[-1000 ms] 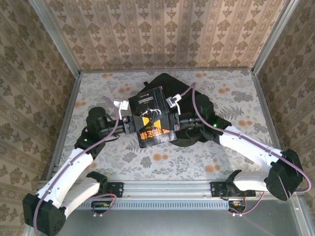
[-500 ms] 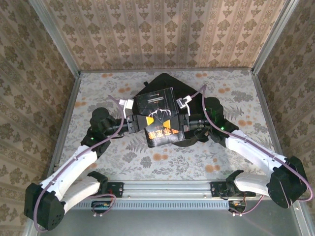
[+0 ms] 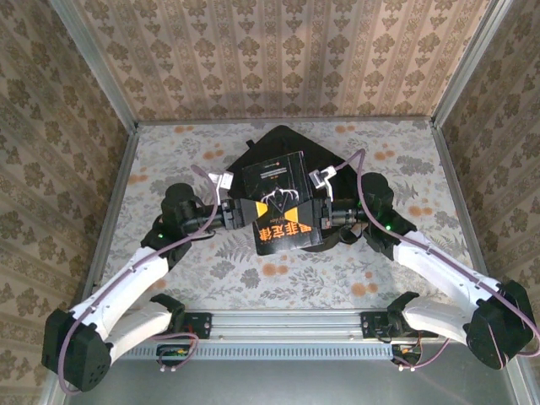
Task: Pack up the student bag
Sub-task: Pass the book.
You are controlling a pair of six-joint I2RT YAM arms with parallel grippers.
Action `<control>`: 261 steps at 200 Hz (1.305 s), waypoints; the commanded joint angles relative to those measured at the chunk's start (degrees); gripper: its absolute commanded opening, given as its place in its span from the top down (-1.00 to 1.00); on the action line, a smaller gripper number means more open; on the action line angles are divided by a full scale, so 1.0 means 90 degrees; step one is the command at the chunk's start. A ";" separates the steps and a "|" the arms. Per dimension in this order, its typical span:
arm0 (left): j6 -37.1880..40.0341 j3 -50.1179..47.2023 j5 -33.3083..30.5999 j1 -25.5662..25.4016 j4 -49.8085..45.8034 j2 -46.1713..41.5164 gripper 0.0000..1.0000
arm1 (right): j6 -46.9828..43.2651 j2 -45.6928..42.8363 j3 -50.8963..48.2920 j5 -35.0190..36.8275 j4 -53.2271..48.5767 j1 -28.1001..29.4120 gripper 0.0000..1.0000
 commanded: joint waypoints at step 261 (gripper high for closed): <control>-0.1811 -0.0668 -0.3429 -0.0426 0.3199 -0.0276 1.00 | 0.1132 -0.0583 -0.1986 0.4208 0.3409 0.0703 -0.68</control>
